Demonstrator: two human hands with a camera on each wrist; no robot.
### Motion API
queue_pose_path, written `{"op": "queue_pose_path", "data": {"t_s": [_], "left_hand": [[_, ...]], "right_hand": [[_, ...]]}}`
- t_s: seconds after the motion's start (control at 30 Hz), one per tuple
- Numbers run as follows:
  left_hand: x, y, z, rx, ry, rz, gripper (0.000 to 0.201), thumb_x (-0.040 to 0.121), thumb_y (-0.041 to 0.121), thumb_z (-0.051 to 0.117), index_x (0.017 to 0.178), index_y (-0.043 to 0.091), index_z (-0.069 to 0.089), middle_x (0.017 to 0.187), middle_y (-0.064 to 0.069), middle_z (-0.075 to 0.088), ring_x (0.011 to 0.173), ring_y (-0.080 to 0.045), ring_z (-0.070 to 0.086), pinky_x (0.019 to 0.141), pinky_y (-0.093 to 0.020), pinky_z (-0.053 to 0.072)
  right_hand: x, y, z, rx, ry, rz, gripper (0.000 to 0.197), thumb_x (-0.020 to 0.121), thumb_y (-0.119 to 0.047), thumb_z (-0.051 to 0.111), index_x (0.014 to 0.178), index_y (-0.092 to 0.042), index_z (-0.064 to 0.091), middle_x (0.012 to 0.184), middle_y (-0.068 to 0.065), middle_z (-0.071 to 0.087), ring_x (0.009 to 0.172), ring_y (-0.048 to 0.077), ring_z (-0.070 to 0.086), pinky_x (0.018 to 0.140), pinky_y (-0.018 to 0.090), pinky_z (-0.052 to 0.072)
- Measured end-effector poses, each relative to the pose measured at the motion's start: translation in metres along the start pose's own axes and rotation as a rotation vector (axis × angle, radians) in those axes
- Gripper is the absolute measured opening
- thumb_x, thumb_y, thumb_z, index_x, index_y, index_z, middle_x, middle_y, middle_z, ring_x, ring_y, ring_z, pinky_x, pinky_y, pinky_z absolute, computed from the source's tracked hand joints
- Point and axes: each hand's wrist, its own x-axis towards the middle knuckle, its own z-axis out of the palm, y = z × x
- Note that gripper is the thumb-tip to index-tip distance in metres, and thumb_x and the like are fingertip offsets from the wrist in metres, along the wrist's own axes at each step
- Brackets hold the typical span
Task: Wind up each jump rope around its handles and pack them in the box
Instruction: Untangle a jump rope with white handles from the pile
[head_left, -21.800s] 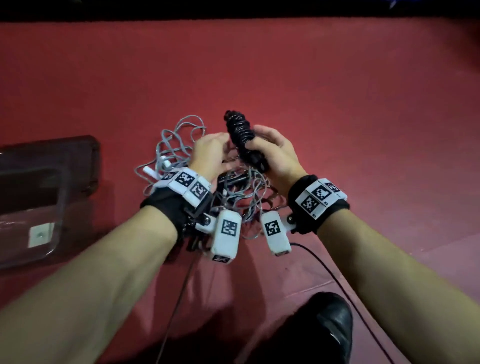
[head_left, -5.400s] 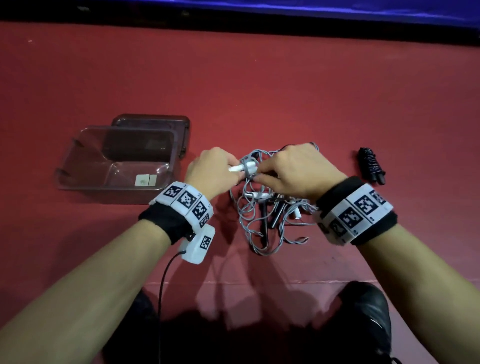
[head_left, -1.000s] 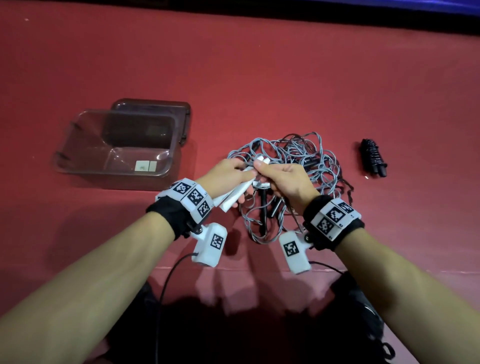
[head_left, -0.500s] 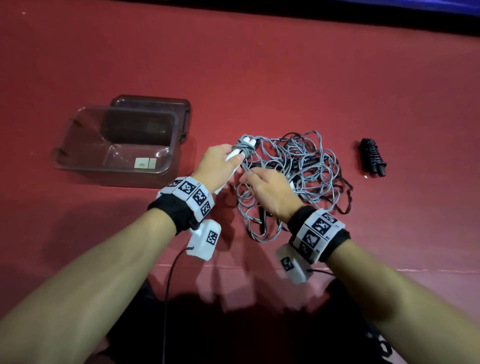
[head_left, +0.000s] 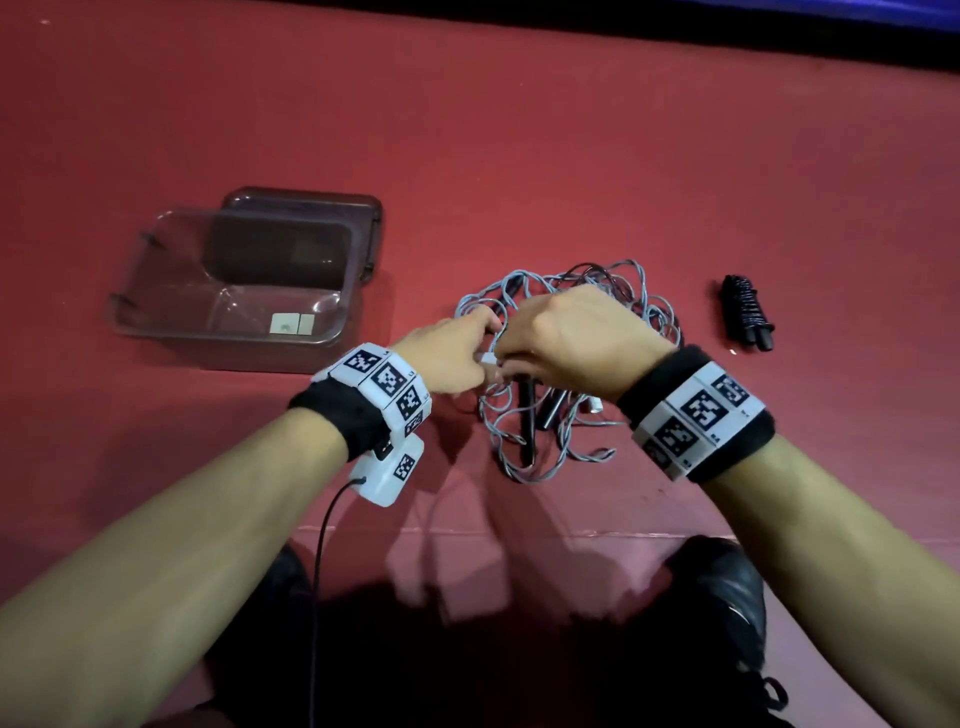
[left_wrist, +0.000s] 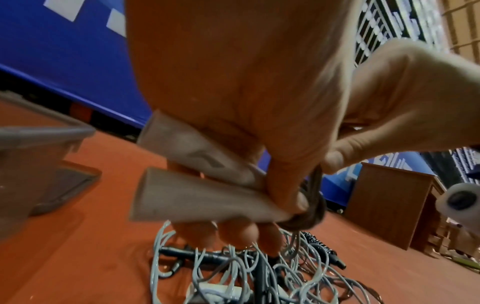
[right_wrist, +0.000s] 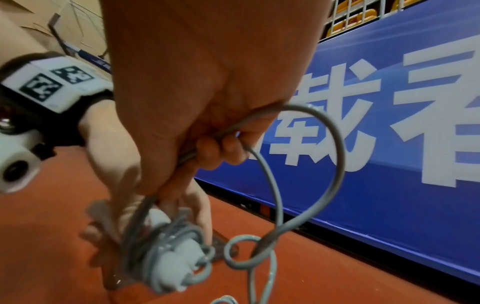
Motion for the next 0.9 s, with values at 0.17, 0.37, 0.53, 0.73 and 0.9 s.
{"op": "queue_pose_path", "data": {"t_s": [0.17,0.37,0.53,0.73,0.9], "left_hand": [[-0.004,0.0,-0.013,-0.336,-0.231,0.079,0.026,0.097,0.023,0.069,0.1,0.016,0.043,0.08,-0.006,0.078,0.057,-0.025,0.062,0.059,-0.047,0.057],[-0.019,0.011,-0.039,-0.581,-0.289,0.161,0.017,0.094,0.009,0.071,0.096,0.01,0.055,0.075,-0.016,0.075,0.053,-0.029,0.065,0.049,-0.033,0.053],[-0.021,0.014,-0.036,-0.727,-0.25,0.21,0.021,0.094,0.004,0.069,0.097,0.007,0.048,0.074,-0.027,0.069,0.05,-0.03,0.061,0.042,-0.032,0.052],[-0.009,0.005,-0.026,-0.867,0.042,0.039,0.024,0.094,0.01,0.072,0.104,0.012,0.049,0.087,-0.024,0.075,0.053,-0.027,0.062,0.042,-0.03,0.053],[-0.006,0.009,-0.016,-0.937,0.088,-0.008,0.018,0.096,0.013,0.07,0.103,0.011,0.054,0.076,-0.011,0.074,0.057,-0.027,0.065,0.048,-0.032,0.054]], "right_hand": [[-0.013,0.027,-0.005,0.374,0.121,0.173,0.034,0.082,-0.066,0.063,0.092,-0.036,0.075,0.077,-0.013,0.072,0.072,0.014,0.067,0.064,0.034,0.051],[-0.019,0.023,0.004,1.031,0.25,0.435,0.013,0.084,-0.041,0.077,0.081,-0.029,0.082,0.072,0.005,0.074,0.064,0.013,0.057,0.062,0.033,0.046],[-0.02,0.002,0.027,1.648,0.089,0.702,0.044,0.105,-0.018,0.051,0.068,-0.021,0.076,0.055,0.002,0.059,0.038,0.006,0.042,0.04,0.017,0.034],[-0.012,-0.008,0.037,2.102,0.28,0.858,0.052,0.096,-0.051,0.046,0.079,-0.01,0.073,0.069,0.005,0.056,0.045,0.007,0.021,0.045,0.022,0.01],[-0.01,-0.012,0.032,1.644,0.39,0.863,0.053,0.097,-0.058,0.056,0.093,-0.005,0.062,0.07,0.008,0.048,0.05,0.012,0.027,0.043,0.024,0.019]]}}
